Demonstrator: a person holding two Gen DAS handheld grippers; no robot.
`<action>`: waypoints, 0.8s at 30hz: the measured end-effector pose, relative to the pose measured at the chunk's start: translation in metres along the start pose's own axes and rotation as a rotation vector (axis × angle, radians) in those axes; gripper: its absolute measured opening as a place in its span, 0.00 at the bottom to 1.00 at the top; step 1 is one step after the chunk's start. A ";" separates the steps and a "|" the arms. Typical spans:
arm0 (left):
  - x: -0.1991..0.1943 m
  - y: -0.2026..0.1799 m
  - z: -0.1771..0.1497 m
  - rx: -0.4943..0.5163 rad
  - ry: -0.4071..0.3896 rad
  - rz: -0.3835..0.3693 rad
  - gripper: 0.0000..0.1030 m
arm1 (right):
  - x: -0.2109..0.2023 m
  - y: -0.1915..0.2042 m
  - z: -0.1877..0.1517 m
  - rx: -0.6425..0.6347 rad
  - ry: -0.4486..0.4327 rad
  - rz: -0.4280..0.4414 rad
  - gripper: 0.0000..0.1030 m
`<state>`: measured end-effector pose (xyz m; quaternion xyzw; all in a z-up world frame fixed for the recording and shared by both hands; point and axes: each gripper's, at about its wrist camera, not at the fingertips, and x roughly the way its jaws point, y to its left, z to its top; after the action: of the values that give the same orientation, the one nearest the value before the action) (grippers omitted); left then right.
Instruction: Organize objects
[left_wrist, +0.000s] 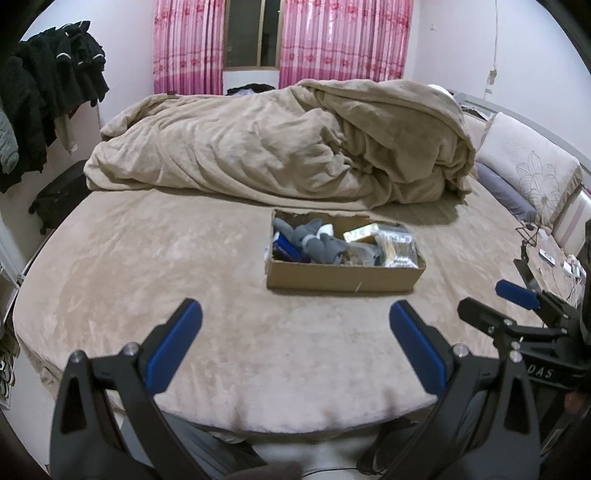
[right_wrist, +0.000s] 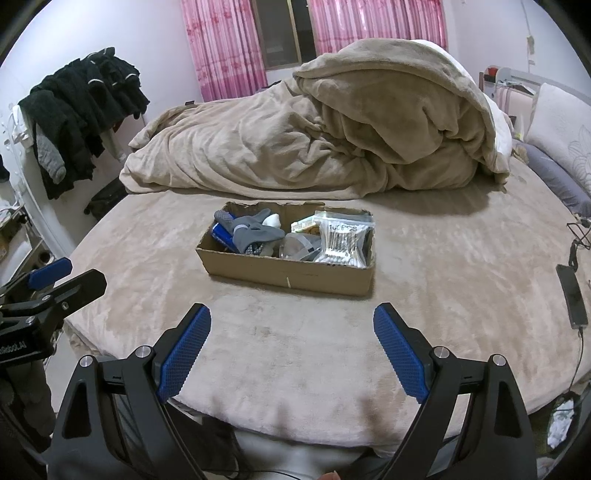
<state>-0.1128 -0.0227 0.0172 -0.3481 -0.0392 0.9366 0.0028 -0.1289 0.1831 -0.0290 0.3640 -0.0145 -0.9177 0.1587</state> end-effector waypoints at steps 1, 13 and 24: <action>0.000 0.000 0.000 0.000 0.000 0.000 0.99 | 0.001 0.000 0.000 0.001 0.000 0.000 0.89; 0.000 -0.002 0.001 0.003 0.002 -0.004 0.99 | 0.001 -0.003 0.000 0.007 -0.001 0.002 0.89; 0.003 0.000 0.000 -0.009 0.004 0.000 0.99 | 0.002 -0.004 0.000 0.012 0.000 0.002 0.89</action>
<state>-0.1152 -0.0222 0.0154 -0.3500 -0.0436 0.9357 0.0011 -0.1319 0.1867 -0.0308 0.3649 -0.0204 -0.9174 0.1573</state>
